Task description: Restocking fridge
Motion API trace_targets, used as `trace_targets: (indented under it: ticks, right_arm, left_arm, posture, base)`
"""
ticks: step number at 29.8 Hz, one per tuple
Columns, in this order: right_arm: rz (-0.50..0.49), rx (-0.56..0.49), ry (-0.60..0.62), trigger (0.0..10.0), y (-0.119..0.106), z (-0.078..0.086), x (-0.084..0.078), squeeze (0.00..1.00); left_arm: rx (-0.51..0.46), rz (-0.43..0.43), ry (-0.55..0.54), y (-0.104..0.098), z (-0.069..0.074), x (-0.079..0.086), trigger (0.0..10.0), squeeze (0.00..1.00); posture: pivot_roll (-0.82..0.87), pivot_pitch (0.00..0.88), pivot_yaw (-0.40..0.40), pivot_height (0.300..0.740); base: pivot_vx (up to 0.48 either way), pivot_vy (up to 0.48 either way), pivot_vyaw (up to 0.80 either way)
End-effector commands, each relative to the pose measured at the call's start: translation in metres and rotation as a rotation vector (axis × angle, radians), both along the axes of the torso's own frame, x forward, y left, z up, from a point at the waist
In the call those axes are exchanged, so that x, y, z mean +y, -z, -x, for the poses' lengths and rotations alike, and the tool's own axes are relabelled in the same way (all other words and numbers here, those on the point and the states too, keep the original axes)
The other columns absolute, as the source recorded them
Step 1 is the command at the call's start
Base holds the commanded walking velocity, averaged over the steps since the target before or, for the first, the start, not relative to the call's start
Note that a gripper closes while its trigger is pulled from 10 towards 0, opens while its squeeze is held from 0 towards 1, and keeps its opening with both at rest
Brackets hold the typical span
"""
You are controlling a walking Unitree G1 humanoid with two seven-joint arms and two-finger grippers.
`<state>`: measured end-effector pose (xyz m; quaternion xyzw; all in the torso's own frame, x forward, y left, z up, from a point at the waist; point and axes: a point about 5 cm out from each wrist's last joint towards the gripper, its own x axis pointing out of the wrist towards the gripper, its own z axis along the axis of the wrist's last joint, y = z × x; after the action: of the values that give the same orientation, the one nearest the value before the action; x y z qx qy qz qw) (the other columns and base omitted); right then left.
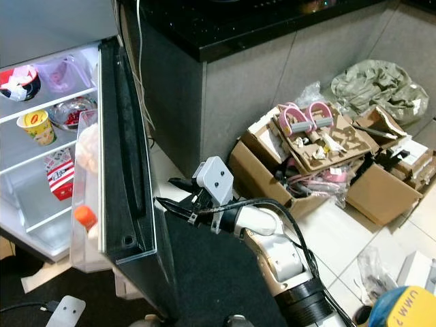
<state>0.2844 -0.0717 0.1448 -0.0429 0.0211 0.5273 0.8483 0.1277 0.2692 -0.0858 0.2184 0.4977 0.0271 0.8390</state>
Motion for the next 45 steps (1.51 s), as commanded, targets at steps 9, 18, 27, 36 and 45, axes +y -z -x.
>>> trace_targets:
  ticks: [9,18,27,36,45]
  right_arm:
    - [0.021,0.015,-0.009,10.0,0.005,0.002,0.0,0.0]
    - [0.026,0.014,-0.006,10.0,0.005,0.001,-0.002,0.0]
    - [0.053,0.003,-0.026,10.0,0.008,-0.002,0.011,0.0]
    - [0.077,-0.099,-0.246,10.0,-0.012,0.009,0.069,0.0]
    - [-0.047,-0.286,-0.509,10.0,-0.075,0.052,0.204,0.0]
  left_arm:
    - [0.035,-0.017,-0.006,0.002,0.011,0.006,10.0,0.0]
    - [0.034,-0.017,-0.005,0.002,0.011,0.005,10.0,0.0]
    - [0.038,-0.019,-0.002,0.002,0.011,0.005,10.0,0.0]
    - [0.04,-0.021,-0.001,0.001,0.01,0.007,10.0,0.0]
    - [0.059,-0.027,0.035,0.0,0.011,0.011,10.0,0.0]
  posture:
    - [0.02,0.111,-0.019,0.74]
    - [0.02,0.111,-0.022,0.74]
    - [0.02,0.116,-0.019,0.74]
    - [0.02,0.12,-0.02,0.74]
    - [0.01,0.113,-0.021,0.74]
  base:
    - [-0.167,0.0,0.0]
    - [0.0,0.0,0.0]
    - [0.0,0.0,0.0]
    - [0.0,0.0,0.0]
    - [0.0,0.0,0.0]
